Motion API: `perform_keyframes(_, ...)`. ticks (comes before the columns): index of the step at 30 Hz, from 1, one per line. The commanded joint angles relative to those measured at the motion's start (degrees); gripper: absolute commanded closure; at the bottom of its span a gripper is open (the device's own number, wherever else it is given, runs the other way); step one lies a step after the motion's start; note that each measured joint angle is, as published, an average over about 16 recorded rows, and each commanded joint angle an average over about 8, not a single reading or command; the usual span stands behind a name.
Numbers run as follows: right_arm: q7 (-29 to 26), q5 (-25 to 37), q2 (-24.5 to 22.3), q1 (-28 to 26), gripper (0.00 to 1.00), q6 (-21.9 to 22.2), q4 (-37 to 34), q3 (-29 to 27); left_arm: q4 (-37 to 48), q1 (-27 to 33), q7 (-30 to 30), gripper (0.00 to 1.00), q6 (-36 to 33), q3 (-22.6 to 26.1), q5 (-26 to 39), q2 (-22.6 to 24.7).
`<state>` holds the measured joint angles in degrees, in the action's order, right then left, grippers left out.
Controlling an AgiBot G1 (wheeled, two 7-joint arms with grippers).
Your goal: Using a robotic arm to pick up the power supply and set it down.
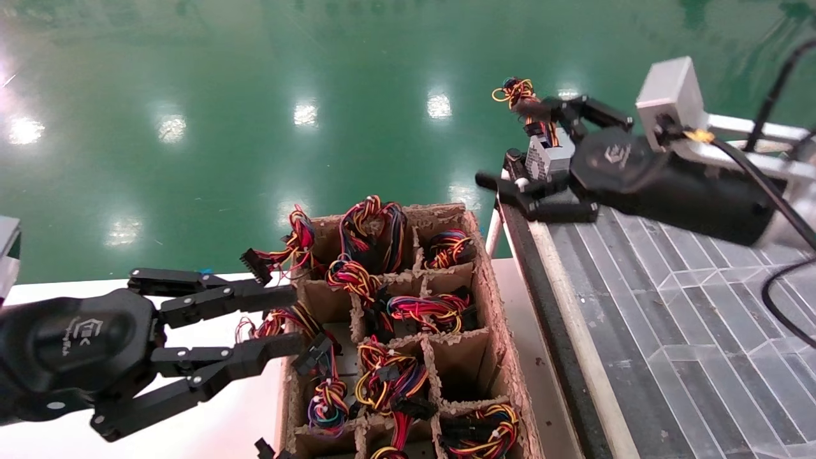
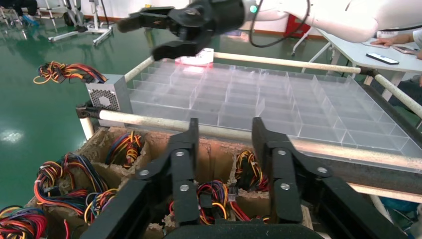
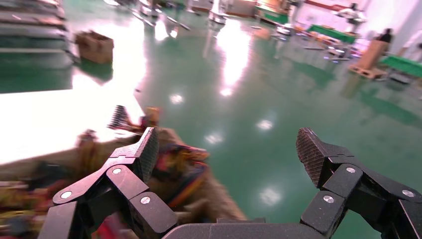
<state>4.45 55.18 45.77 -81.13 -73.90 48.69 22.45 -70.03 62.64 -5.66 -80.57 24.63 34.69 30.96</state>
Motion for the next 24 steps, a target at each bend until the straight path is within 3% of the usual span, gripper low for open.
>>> perform_keyframes(1, -1.5, -1.3, -1.0, 1.9, 0.00, -1.1, 2.4, -0.6, 0.0, 0.0, 0.0, 0.00, 0.0, 0.0, 0.0, 0.0)
perform_keyframes(24, -15.8, -14.2, -11.4, 20.8, 0.00, -12.6, 26.5, -6.8, 0.0, 0.0, 0.0, 0.00, 0.0, 0.0, 0.0, 0.0)
